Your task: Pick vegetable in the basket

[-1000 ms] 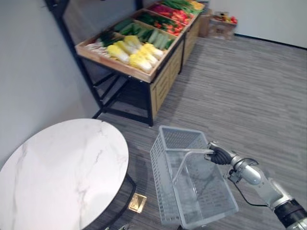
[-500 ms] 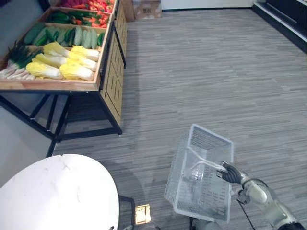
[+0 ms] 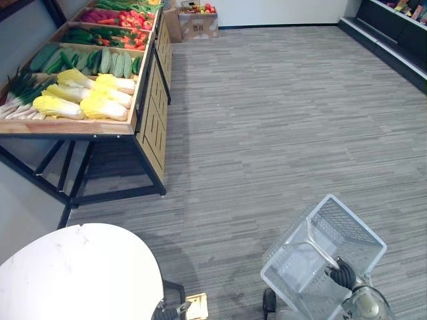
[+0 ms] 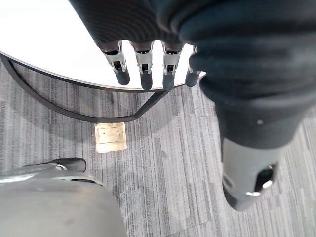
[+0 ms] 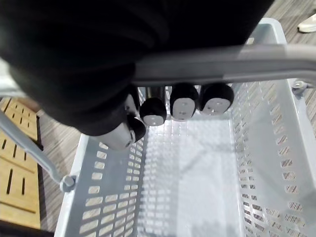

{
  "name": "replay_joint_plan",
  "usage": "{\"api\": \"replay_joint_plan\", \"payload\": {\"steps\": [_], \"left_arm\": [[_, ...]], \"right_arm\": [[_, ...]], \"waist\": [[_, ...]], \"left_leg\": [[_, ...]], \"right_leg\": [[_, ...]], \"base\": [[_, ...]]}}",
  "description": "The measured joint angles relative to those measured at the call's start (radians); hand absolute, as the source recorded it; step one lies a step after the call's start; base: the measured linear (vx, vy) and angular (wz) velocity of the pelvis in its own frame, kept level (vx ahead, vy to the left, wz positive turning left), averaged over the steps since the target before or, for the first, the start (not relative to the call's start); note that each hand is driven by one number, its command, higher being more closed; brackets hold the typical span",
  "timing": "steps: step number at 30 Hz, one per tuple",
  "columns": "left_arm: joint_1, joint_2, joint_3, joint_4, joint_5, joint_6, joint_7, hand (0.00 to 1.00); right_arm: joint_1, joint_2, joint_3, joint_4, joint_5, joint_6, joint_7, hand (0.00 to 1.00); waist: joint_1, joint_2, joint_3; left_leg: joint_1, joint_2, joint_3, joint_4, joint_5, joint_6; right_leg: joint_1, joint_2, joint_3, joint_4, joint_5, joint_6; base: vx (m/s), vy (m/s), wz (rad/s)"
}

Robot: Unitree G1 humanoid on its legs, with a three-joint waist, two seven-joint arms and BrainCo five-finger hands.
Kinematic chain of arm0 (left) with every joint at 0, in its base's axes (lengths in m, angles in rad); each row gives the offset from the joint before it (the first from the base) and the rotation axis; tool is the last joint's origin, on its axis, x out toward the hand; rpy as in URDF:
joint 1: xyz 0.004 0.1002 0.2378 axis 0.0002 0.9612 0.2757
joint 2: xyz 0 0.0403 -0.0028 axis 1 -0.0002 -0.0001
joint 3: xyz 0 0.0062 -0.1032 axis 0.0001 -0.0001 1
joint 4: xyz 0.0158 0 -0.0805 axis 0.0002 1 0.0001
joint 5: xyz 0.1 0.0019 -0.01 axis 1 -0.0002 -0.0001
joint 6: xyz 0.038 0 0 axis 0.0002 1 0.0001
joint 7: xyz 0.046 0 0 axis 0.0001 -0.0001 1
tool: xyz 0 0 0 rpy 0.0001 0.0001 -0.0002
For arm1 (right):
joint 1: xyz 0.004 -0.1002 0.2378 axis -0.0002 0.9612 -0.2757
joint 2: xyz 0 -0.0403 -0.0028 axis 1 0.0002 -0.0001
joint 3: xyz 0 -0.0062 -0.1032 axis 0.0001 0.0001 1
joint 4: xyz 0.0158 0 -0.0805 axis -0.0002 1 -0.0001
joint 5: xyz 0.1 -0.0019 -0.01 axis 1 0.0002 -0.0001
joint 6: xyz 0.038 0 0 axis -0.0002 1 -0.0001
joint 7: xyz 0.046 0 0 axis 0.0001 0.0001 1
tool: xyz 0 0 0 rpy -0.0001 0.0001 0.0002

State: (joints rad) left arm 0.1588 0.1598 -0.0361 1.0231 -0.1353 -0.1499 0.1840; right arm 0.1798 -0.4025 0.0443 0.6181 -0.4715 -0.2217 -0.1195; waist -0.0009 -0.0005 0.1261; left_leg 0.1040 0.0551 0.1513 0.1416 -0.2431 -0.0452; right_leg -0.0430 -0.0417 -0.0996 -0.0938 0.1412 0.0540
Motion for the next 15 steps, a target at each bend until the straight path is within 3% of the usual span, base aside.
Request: {"api": "replay_joint_plan", "payload": {"steps": [5, 15], "left_arm": [[-0.006, 0.0, -0.007, -0.015, 0.0, -0.001, 0.006, 0.0], [0.019, 0.0, 0.002, -0.028, 0.032, 0.03, 0.008, 0.0]], "right_arm": [[0.0, 0.036, -0.04, 0.025, -0.004, 0.009, -0.049, 1.0], [0.0, 0.071, -0.088, 0.033, -0.004, 0.034, -0.075, 1.0]], "waist": [[0.001, -0.009, -0.006], [0.004, -0.009, -0.006]], "left_leg": [[-0.015, 0.0, -0.01, 0.002, -0.002, 0.002], [-0.025, 0.001, -0.046, 0.001, -0.002, 0.002]], "right_leg": [[-0.003, 0.001, -0.006, -0.01, 0.008, 0.001], [-0.003, -0.001, -0.036, -0.012, 0.008, 0.001]], "base": [[-0.04, -0.013, 0.03], [0.01, 0.001, 0.09]]}}
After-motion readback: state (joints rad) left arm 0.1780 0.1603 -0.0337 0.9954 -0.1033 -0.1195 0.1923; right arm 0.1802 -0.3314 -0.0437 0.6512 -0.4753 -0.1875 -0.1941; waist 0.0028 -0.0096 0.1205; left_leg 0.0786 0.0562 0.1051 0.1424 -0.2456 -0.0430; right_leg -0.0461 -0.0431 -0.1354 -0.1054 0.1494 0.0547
